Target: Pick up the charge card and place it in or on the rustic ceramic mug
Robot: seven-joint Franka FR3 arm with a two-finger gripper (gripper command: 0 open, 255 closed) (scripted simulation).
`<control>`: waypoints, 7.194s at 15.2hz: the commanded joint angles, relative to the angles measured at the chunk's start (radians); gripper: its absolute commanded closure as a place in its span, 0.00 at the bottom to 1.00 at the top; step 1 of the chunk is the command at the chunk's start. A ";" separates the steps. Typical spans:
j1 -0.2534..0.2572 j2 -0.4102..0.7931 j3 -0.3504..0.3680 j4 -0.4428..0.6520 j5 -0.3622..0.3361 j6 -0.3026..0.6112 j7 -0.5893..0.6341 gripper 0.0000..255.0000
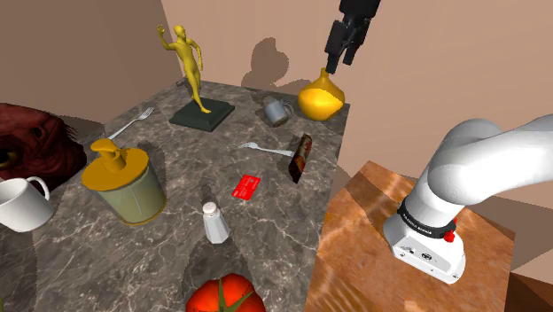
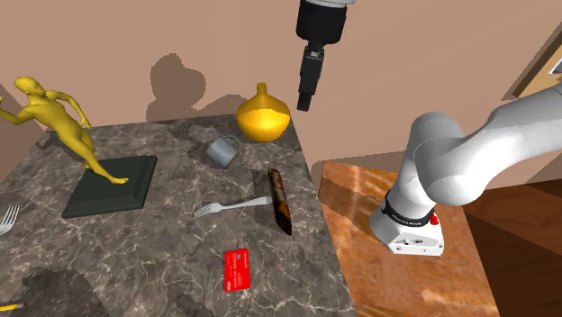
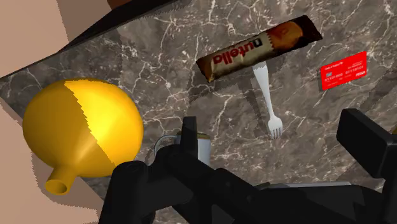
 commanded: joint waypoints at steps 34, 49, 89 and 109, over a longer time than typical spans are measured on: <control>-0.032 0.824 0.452 -0.019 0.660 0.605 1.143 0.00; -0.017 0.857 0.466 -0.029 0.673 0.655 1.138 1.00; -0.059 0.611 0.396 0.172 0.601 0.238 1.322 1.00; -0.279 0.875 0.145 0.502 0.388 -0.045 1.031 1.00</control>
